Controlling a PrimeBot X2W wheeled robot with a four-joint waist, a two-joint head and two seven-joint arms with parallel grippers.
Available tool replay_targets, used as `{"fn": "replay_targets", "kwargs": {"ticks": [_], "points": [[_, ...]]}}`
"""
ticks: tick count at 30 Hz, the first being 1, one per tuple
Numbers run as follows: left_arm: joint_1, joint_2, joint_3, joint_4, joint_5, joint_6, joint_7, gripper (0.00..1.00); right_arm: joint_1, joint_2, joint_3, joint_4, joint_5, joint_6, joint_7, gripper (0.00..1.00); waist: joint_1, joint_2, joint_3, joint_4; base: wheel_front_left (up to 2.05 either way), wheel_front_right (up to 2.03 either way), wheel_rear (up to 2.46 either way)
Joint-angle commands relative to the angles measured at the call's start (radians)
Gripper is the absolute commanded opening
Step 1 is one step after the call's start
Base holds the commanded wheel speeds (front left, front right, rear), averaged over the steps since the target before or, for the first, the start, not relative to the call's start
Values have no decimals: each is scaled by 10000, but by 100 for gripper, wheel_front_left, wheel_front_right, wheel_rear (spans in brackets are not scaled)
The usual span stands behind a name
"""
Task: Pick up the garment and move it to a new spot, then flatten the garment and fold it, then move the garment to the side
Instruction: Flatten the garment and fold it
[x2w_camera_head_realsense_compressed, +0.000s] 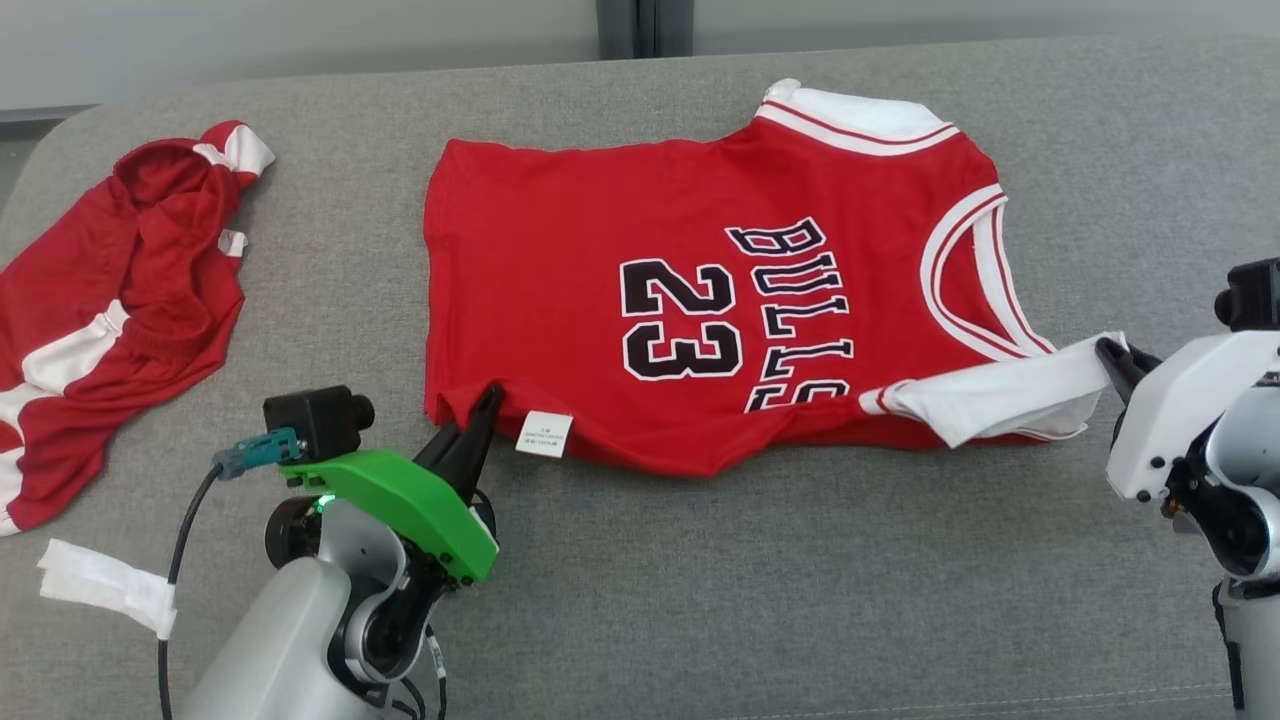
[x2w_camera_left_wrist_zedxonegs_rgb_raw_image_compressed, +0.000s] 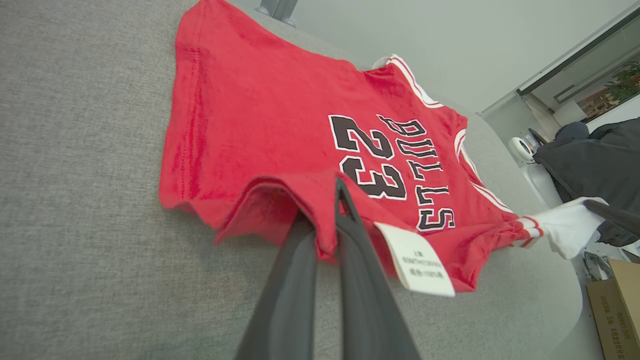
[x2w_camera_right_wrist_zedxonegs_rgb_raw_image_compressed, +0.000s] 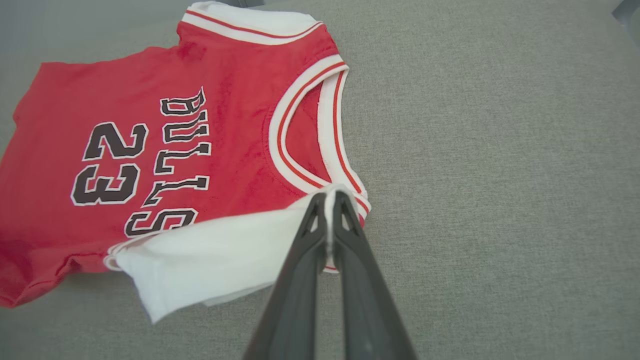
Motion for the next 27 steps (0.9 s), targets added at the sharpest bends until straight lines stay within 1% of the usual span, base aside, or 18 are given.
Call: {"fn": "replay_targets", "kwargs": {"ticks": [1, 2, 3, 7, 13, 19, 26, 27], "points": [[-295, 65, -26, -5, 178, 281, 163, 0, -364, -196, 101, 188, 38, 2, -45, 0, 0, 0, 139, 52, 0, 0, 0], [-373, 49, -31, -10, 208, 379, 226, 0, -479, -257, 152, 270, 37, 2, -64, 0, 0, 0, 183, 58, 0, 0, 0], [-526, -37, -2, 18, 201, 575, 331, 0, -748, -391, 271, 459, 37, 2, -129, 0, 0, 0, 278, 72, 0, 0, 0], [-1063, -156, 14, 289, 321, 958, 554, 0, -1530, -699, 705, 1167, 148, 2, -303, 0, 0, 0, 574, 104, 0, 0, 0], [-1842, -353, 111, 1030, 409, 1257, 524, 0, -2466, -1025, 1281, 2226, 228, 2, -796, 0, 0, 0, 986, 154, 0, 0, 0], [-2269, -555, 151, 1591, 388, 1159, 266, 0, -3132, -1164, 1631, 2898, 277, 2, -1620, 0, 0, 0, 1255, 180, 0, 0, 0], [-2547, -738, 189, 2120, 328, 1029, -20, 0, -3566, -1199, 1788, 3466, 270, 2, -2234, 0, 0, 0, 1377, 228, 0, 0, 0], [-2585, -756, 200, 2197, 335, 1018, -55, 1, -3588, -1179, 1803, 3554, 258, 2, -2316, 0, 0, 0, 1383, 233, 0, 0, 0]]}}
